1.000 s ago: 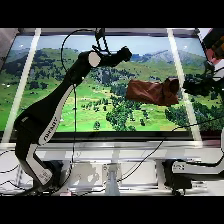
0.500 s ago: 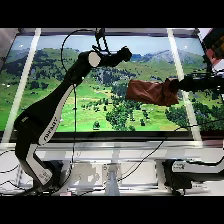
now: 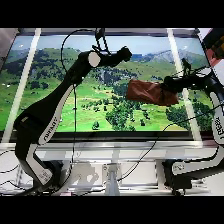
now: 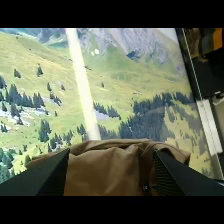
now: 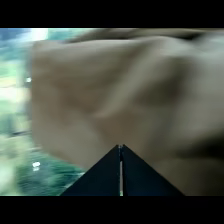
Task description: Fold the clothes and pants, and hang the long-sleeved shirts on hangers.
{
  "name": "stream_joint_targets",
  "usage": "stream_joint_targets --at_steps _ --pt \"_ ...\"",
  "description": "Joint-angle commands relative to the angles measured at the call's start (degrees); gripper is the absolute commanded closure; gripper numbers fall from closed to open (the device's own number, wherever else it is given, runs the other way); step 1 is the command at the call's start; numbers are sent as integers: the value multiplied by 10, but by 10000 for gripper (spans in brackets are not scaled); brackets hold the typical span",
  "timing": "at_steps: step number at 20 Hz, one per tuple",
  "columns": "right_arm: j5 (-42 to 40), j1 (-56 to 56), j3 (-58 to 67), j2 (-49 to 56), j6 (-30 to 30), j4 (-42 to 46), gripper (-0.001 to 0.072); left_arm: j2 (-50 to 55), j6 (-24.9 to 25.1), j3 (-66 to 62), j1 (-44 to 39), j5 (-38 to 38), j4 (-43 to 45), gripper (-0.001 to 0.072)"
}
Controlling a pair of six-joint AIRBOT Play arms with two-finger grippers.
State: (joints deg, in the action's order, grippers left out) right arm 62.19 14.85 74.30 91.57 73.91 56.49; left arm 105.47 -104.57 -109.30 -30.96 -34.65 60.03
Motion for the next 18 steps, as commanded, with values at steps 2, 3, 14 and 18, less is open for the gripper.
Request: stream_joint_targets --at_steps 2,3,14,18 --pt "42 45 0 7 61 115 693 0 0 0 3 -9 1 128" --pt "55 60 0 7 61 117 693 0 0 0 5 -15 2 128" --pt "93 187 2 1 -33 85 122 0 0 0 12 -55 17 128" --pt "94 209 2 38 -66 3 123 0 0 0 12 -55 17 128"
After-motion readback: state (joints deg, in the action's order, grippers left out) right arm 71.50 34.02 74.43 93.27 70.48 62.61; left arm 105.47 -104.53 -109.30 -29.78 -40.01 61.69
